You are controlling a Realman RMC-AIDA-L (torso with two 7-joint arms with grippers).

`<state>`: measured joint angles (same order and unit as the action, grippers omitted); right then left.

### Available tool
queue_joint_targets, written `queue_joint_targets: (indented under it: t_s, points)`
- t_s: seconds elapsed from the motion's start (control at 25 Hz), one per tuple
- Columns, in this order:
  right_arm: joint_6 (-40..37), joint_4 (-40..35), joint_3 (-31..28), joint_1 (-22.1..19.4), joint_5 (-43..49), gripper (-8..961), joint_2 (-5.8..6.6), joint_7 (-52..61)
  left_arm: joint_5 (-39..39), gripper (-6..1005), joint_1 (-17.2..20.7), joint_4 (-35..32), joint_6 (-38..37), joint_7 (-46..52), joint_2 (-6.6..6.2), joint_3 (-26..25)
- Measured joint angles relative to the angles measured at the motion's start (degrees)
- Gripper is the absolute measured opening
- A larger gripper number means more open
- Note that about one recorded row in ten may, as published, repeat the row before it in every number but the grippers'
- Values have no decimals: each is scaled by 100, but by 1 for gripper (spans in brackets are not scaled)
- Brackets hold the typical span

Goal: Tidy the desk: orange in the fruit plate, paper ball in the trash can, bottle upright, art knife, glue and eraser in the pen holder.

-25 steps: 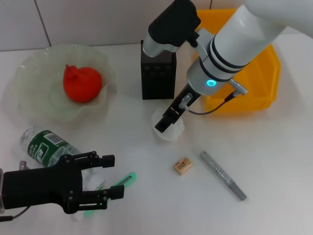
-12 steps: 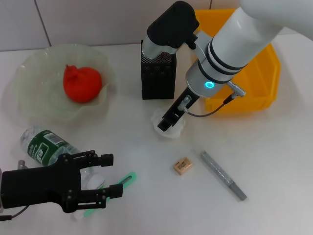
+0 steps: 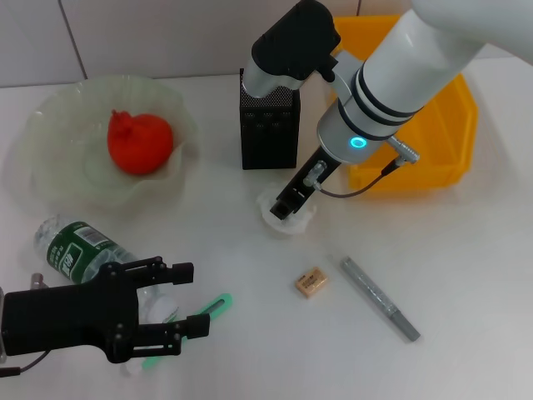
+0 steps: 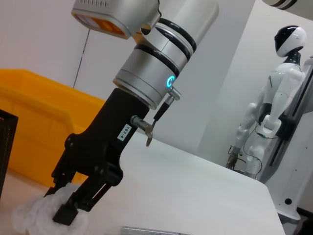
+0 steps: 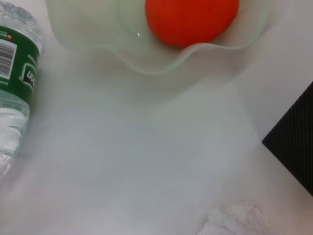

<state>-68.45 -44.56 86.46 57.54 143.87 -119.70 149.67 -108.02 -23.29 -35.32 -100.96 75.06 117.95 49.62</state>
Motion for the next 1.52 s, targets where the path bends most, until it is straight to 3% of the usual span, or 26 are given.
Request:
queue_joint_targets:
  t_s: [0.24, 0.44, 0.72, 1.04, 1.24, 1.52]
  points:
    - [-336, -551, -78, -196, 3, 353, 21, 51, 1, 779, 7, -7, -3, 0, 0, -2]
    - [-1028, -1540, -445, -475, 38, 350, 33, 86, 1, 778, 31, -26, -11, 0, 0, -9]
    - [-2223, -3300, -1588, -797, 49, 353, 45, 87, 3, 778, 21, -29, -12, 0, 0, -13]
    - [-2784, -4557, -3052, -1069, 520, 369, 83, 45, 26, 777, -7, -28, -11, 0, 0, -14]
    - [-2593, -4588, -3619, -1271, 846, 380, 118, -92, 45, 777, -9, -32, -20, 0, 0, -13]
    - [-1865, -3908, -3702, -1451, 1008, 394, 131, -237, 44, 776, 1, -37, -27, 0, 0, -5]
